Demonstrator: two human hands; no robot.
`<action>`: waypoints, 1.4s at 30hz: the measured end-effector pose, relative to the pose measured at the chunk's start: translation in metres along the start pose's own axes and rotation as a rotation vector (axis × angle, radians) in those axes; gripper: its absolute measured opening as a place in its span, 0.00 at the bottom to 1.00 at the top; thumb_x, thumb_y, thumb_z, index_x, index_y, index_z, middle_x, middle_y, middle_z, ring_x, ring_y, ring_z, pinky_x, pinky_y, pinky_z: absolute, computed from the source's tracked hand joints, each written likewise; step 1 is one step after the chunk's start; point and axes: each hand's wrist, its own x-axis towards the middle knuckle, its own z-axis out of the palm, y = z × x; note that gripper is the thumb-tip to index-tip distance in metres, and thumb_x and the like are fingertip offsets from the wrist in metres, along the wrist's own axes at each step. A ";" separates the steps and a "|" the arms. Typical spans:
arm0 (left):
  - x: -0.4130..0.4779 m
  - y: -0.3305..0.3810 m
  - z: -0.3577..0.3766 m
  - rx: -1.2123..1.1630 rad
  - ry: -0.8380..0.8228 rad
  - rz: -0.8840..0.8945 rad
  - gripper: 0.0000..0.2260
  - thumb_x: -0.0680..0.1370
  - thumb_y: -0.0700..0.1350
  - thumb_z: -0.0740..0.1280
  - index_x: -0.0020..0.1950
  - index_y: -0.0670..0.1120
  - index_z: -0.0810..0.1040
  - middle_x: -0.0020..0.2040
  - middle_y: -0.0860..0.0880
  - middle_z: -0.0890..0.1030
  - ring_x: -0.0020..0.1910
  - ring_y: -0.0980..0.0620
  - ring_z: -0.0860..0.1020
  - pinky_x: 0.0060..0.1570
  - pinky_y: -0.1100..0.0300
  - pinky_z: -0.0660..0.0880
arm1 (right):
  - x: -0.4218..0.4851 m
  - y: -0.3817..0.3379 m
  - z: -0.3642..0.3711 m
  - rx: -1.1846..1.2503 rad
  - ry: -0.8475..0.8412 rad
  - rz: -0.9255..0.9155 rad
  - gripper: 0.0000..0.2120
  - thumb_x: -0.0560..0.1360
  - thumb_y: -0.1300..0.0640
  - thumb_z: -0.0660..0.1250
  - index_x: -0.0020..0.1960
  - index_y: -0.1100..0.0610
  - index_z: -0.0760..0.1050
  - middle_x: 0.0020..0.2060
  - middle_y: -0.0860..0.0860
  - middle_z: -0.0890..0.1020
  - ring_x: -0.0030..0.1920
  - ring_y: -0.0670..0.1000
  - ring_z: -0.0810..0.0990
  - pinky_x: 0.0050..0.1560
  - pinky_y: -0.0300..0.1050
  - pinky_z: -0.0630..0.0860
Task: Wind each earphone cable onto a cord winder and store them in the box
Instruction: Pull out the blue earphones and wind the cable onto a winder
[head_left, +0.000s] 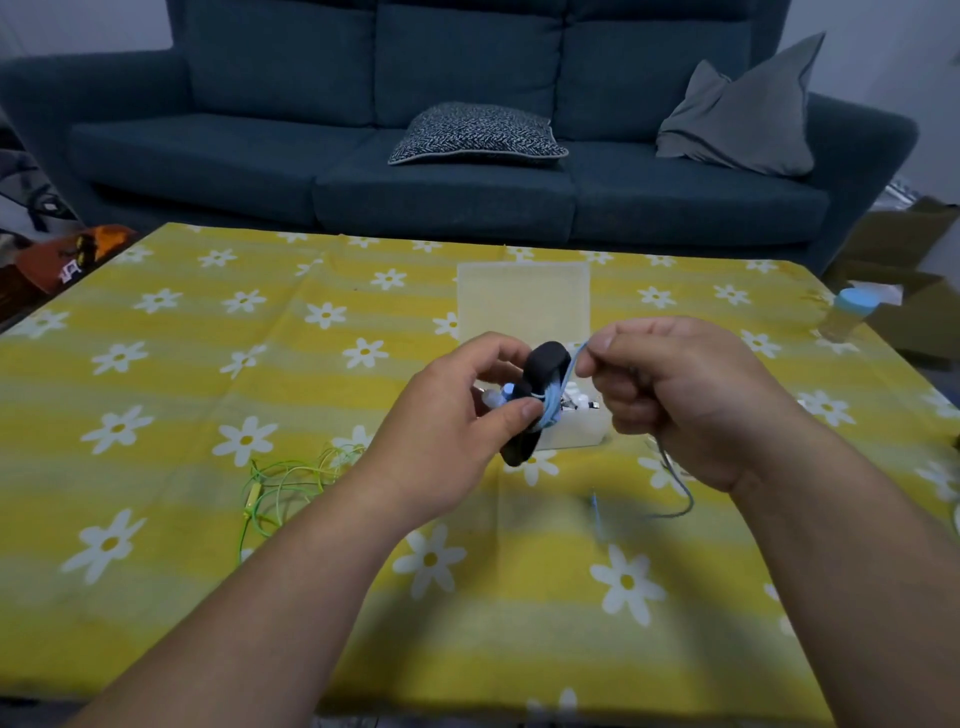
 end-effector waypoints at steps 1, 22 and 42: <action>0.000 0.000 0.001 -0.038 -0.029 -0.015 0.10 0.78 0.38 0.69 0.56 0.52 0.79 0.50 0.52 0.82 0.39 0.53 0.80 0.43 0.58 0.78 | 0.000 0.000 0.000 0.002 0.006 -0.014 0.14 0.79 0.64 0.60 0.36 0.61 0.77 0.24 0.51 0.63 0.27 0.48 0.56 0.29 0.43 0.50; -0.003 0.007 0.009 -0.322 -0.173 -0.098 0.08 0.80 0.36 0.65 0.58 0.45 0.78 0.42 0.48 0.81 0.38 0.50 0.77 0.40 0.60 0.74 | 0.007 0.013 -0.003 -0.199 0.189 -0.034 0.10 0.77 0.57 0.69 0.38 0.60 0.79 0.24 0.47 0.66 0.24 0.47 0.60 0.27 0.41 0.59; 0.008 -0.002 -0.003 -0.593 0.224 -0.338 0.04 0.82 0.40 0.63 0.54 0.47 0.75 0.36 0.49 0.83 0.31 0.54 0.77 0.37 0.59 0.76 | -0.002 0.022 0.016 -0.309 -0.294 0.077 0.16 0.83 0.56 0.60 0.40 0.57 0.79 0.24 0.45 0.66 0.26 0.47 0.59 0.30 0.42 0.56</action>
